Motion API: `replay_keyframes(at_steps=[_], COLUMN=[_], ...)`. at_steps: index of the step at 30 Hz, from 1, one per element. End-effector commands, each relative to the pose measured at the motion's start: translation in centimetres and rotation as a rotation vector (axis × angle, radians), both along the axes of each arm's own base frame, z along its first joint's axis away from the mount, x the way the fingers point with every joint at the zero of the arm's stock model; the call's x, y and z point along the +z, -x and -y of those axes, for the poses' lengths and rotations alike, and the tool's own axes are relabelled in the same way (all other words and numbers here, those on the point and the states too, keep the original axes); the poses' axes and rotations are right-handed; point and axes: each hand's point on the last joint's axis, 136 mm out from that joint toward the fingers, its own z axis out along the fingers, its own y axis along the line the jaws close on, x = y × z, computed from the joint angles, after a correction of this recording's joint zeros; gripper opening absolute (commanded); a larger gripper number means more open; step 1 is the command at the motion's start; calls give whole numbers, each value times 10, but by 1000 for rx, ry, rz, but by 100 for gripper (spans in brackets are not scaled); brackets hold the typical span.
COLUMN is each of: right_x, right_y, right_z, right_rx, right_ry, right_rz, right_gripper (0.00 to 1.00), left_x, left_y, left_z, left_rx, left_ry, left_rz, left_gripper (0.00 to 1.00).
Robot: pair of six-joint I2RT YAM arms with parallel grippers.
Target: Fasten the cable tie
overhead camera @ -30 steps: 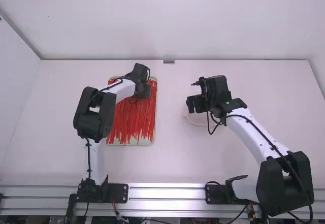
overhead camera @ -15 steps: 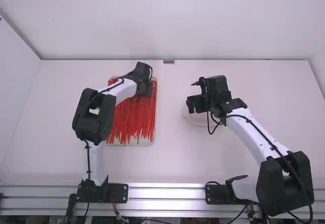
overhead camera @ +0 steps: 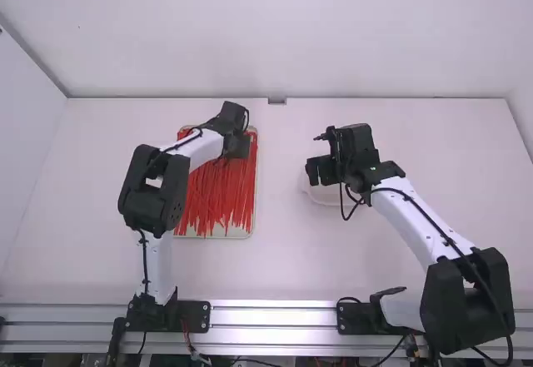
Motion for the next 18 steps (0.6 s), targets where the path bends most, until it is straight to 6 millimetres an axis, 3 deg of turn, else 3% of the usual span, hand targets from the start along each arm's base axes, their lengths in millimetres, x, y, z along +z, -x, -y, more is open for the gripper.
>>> replay_keyframes(at_steps=[1,18], right_x=[7,6], right_y=[-6,-6], right_z=[-2,-2], right_rx=[2,1], right_ry=[1,0], right_rz=[13,11], right_gripper=[98,98], left_x=[5,0], left_y=[4,4], left_z=[-4,-7], left_rx=[22,28], left_ry=[21,30], left_rz=[4,19], left_gripper=[21,21])
